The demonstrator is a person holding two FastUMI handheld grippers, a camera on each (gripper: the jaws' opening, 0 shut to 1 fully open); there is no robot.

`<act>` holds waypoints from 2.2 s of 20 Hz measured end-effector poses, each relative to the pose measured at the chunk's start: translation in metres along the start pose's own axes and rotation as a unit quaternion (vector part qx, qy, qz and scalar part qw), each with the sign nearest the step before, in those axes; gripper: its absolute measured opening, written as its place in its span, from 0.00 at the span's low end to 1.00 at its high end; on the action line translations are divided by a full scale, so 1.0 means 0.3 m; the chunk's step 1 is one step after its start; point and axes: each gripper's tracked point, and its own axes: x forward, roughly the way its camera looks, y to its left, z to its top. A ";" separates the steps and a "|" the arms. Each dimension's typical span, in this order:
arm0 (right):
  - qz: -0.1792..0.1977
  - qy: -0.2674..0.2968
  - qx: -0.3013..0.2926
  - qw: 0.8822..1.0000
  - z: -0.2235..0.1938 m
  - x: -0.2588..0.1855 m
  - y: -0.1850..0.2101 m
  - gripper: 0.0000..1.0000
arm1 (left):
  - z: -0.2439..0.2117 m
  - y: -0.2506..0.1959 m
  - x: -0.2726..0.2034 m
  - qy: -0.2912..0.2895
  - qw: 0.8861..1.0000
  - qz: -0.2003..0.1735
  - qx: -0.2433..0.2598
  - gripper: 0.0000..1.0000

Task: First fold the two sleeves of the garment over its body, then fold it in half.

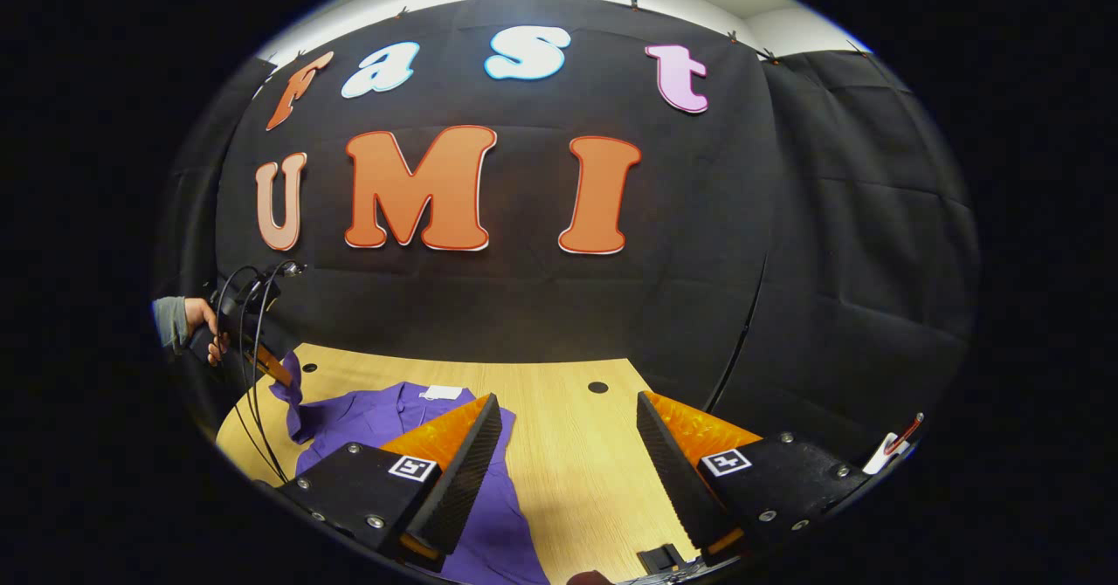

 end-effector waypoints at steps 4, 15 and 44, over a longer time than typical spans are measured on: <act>-0.013 0.008 0.015 1.000 -0.041 -0.016 -0.057 0.94 | 0.076 -0.202 0.003 -0.003 0.999 -0.019 0.045 0.09; -0.010 0.039 0.049 0.998 -0.140 -0.023 -0.092 0.94 | 0.154 -0.672 0.159 -0.009 0.986 -0.064 0.153 0.09; 0.129 -0.012 -0.019 0.991 -0.106 0.101 0.272 0.94 | -0.014 -0.400 -0.624 -0.489 0.865 0.047 0.108 0.98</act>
